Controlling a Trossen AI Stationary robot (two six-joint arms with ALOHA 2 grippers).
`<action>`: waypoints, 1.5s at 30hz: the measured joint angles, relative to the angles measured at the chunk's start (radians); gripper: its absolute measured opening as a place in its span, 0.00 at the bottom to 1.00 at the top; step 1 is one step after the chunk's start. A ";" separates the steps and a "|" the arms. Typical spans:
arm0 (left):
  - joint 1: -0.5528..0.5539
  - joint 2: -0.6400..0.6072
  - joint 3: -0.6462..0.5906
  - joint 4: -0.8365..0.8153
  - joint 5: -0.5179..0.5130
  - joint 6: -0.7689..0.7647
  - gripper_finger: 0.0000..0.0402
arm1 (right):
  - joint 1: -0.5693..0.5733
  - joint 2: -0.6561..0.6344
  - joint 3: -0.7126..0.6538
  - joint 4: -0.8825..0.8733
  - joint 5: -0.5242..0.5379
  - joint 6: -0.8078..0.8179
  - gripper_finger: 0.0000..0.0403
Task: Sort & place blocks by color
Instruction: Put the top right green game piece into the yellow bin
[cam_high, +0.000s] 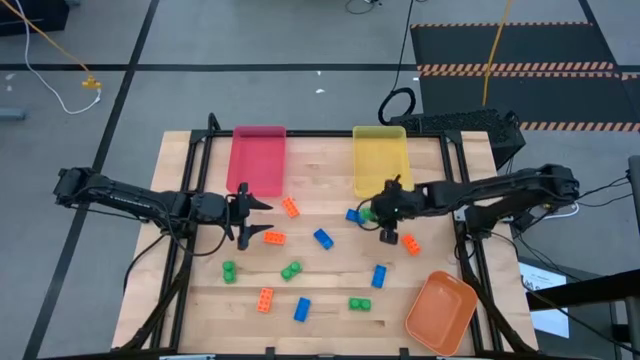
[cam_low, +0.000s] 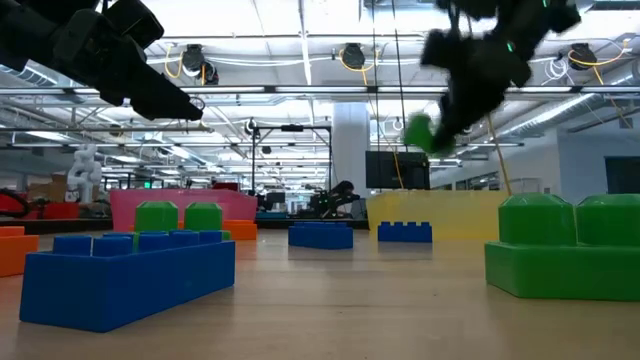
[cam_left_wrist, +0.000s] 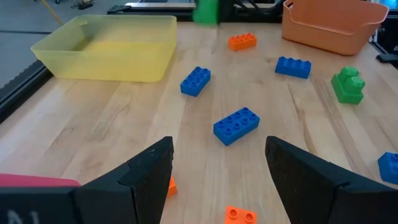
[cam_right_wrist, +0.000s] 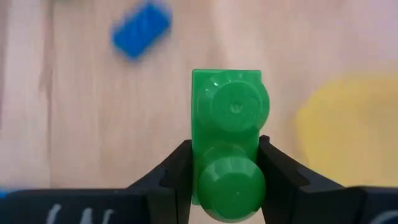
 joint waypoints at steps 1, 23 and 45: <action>0.000 0.000 0.000 0.000 0.000 0.000 0.63 | -0.005 -0.013 0.022 -0.001 0.035 -0.032 0.29; 0.000 0.000 0.000 -0.001 0.000 -0.008 0.63 | -0.404 0.002 0.090 -0.099 0.051 -0.199 0.29; 0.000 0.000 0.000 -0.013 0.000 -0.041 0.63 | -0.436 0.001 -0.052 -0.068 0.137 -0.081 0.61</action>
